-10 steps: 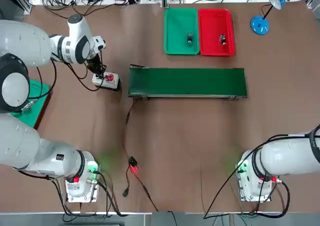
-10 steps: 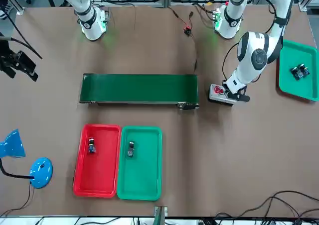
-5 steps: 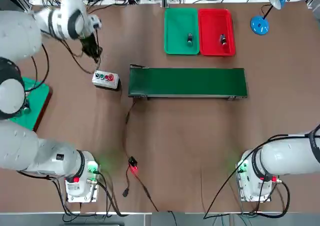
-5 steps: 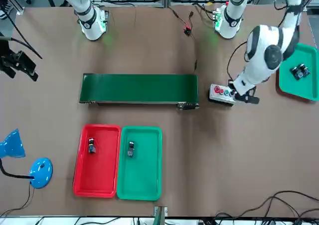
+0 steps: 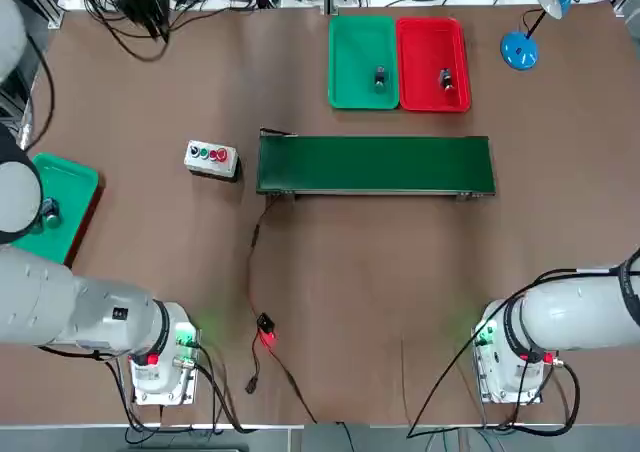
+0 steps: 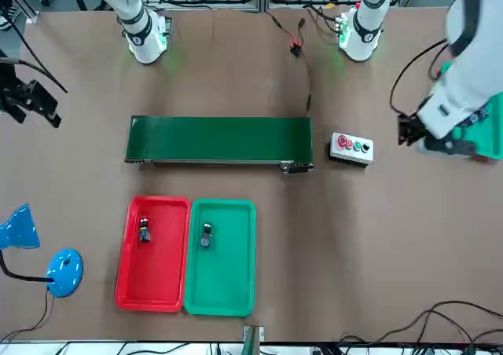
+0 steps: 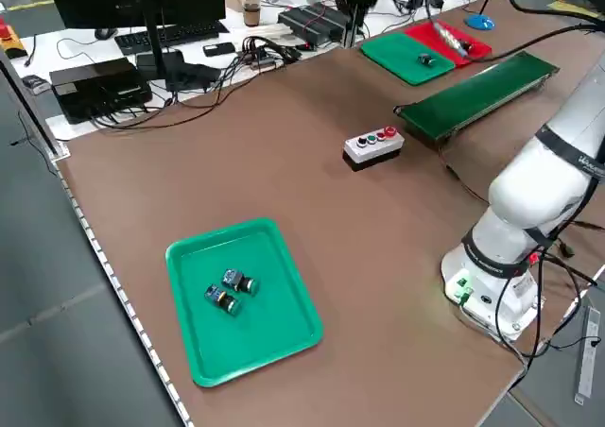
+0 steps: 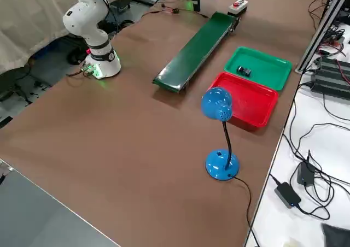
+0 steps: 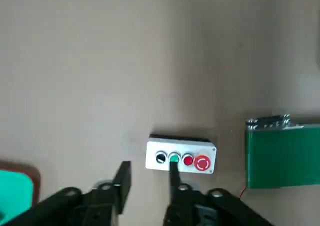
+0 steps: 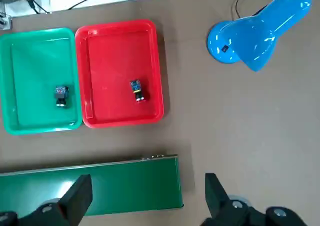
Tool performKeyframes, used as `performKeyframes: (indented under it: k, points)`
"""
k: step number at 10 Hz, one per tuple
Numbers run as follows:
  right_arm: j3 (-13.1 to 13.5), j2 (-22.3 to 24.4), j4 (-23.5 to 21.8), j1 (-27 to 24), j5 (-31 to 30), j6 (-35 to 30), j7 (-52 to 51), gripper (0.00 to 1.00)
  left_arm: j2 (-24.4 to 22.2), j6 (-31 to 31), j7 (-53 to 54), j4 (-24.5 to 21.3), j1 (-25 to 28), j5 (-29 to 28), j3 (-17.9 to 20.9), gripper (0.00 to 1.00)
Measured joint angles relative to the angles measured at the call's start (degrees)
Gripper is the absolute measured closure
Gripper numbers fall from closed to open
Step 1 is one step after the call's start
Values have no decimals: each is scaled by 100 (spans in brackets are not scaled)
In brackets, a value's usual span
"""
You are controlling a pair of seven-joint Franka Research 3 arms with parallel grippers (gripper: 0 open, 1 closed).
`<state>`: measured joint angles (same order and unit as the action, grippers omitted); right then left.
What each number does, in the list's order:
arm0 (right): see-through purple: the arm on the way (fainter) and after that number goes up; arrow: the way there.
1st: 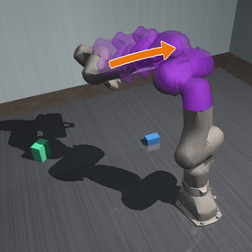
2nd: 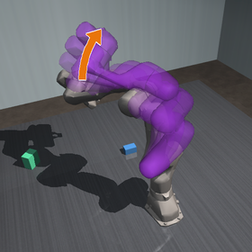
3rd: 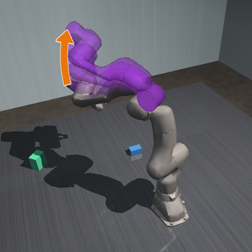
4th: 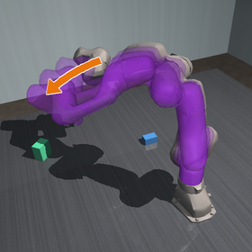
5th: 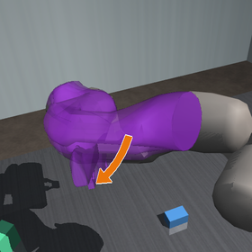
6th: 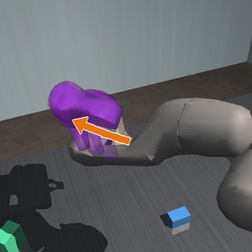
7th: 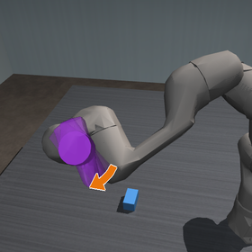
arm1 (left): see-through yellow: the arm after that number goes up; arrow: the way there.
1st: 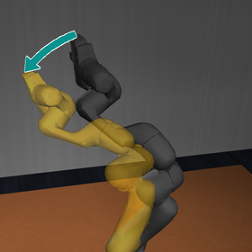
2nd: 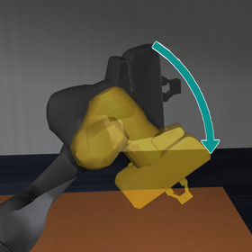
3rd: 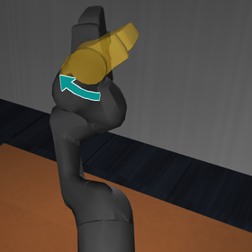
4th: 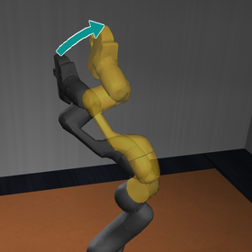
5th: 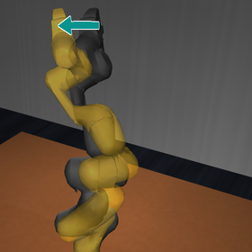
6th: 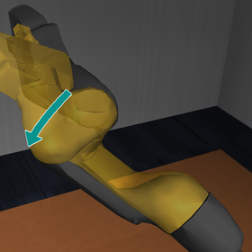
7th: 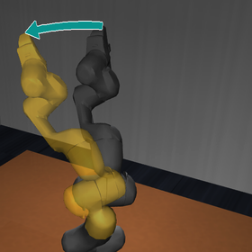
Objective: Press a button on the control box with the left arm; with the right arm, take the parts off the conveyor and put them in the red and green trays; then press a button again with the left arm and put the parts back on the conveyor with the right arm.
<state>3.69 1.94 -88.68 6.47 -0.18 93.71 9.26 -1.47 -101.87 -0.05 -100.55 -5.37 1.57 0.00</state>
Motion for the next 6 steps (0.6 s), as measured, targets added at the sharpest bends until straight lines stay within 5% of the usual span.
performKeyframes:
  k: [4,6]
  points:
    - [-33,-514,-120,220,31,503,0,0,-45,1264,1,1130,-112,0,323,0]
    - [-34,-986,-127,280,45,1009,0,0,-107,1375,6,1131,-145,2,368,0]
